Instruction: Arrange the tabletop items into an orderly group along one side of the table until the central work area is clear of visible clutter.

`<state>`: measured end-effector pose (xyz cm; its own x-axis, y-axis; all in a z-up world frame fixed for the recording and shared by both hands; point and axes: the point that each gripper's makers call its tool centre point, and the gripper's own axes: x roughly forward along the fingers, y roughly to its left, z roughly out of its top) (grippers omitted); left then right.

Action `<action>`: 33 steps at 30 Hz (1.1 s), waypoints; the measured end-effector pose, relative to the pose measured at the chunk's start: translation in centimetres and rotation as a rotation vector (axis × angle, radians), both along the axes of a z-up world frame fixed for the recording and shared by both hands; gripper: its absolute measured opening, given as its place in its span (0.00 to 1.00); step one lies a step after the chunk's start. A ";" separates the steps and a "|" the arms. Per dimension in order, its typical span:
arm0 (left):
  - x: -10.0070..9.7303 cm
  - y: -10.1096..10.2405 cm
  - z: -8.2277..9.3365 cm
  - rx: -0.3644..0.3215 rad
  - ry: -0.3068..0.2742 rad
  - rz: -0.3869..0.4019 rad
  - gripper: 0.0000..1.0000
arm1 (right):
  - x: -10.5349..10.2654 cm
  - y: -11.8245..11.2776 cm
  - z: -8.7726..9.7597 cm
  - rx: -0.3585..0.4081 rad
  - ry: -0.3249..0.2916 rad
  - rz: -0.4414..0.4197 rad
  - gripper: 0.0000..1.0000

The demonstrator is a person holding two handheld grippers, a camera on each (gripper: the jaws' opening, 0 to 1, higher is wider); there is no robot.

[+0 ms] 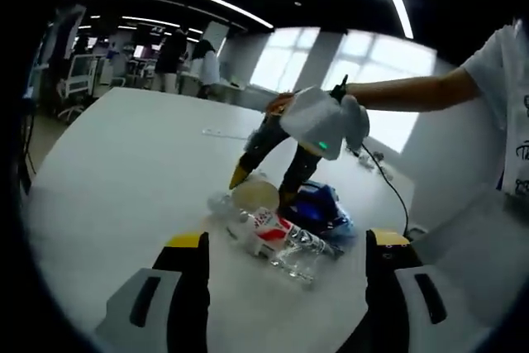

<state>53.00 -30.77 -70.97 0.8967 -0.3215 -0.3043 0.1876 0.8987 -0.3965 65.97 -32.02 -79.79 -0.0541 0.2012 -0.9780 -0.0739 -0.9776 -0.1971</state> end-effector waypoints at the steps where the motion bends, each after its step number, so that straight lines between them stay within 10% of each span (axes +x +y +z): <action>1: 0.0 0.0 0.0 -0.001 0.000 0.001 0.75 | 0.0 0.0 0.0 0.002 0.001 -0.004 0.45; 17: 0.1 -0.1 0.3 -0.006 -0.005 0.003 0.75 | 0.1 -0.1 0.6 0.043 0.045 -0.074 0.36; 33: 0.9 0.3 1.3 0.014 -0.037 0.011 0.74 | -0.1 0.7 3.1 0.201 0.383 -0.469 0.36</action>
